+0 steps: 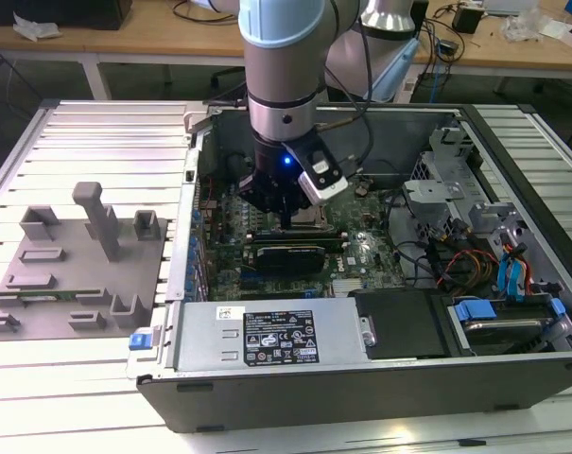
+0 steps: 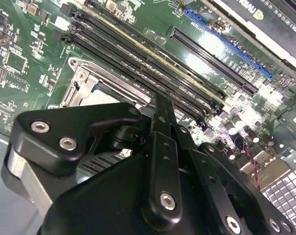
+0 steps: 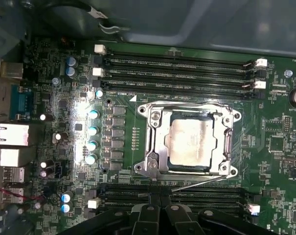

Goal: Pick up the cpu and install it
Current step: 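Install the second cpu locking lever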

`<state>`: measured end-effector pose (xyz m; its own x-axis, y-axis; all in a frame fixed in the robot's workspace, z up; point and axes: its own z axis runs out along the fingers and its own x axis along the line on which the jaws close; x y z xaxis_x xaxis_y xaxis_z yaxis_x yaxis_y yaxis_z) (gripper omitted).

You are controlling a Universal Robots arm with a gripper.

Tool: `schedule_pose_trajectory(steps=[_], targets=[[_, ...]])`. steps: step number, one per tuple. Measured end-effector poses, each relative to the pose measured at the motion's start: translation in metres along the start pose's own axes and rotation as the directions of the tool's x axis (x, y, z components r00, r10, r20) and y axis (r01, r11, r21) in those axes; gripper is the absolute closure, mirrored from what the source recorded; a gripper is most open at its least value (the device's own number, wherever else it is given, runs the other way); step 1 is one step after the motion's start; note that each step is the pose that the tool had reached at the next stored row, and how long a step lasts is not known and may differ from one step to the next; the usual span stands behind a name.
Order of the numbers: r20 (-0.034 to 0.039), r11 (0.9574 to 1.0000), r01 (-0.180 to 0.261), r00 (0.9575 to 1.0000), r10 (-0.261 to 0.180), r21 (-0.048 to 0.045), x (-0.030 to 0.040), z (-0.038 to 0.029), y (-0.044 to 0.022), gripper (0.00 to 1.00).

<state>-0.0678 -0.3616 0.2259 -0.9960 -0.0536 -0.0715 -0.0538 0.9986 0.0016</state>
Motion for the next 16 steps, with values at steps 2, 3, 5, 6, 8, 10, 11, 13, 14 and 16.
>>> schedule_pose_trajectory(steps=[2, 3, 5, 6, 8, 10, 11, 13, 14, 16], targets=[[0.001, 0.9999, -0.001, 1.0, 0.001, -0.0152, 0.0003, 0.0006, -0.002, 0.89], [0.0015, 0.9997, -0.002, 1.0, 0.002, -0.0256, 0.0005, 0.001, -0.0035, 0.89], [0.0021, 0.9993, -0.003, 1.0, 0.003, -0.0379, 0.0009, 0.0018, -0.0059, 0.89], [0.0023, 0.9991, -0.004, 1.0, 0.004, -0.0424, 0.0011, 0.0025, -0.0076, 0.89], [0.0017, 0.999, -0.004, 1.0, 0.004, -0.0438, 0.0013, 0.0032, -0.0079, 0.89], [0.0016, 0.999, -0.004, 1.0, 0.004, -0.044, 0.0013, 0.0032, -0.008, 0.89], [0.0016, 0.999, -0.004, 1.0, 0.004, -0.044, 0.0013, 0.0032, -0.008, 0.89], [0.0037, 0.9989, -0.004, 1.0, 0.004, -0.0468, 0.0052, 0.0041, -0.0079, 0.89], [0.0053, 0.9986, -0.005, 1.0, 0.005, -0.0518, 0.0081, 0.0047, -0.0077, 0.89], [0.0065, 0.9975, -0.006, 1.0, 0.006, -0.0707, 0.0092, 0.0051, -0.008, 0.89]])
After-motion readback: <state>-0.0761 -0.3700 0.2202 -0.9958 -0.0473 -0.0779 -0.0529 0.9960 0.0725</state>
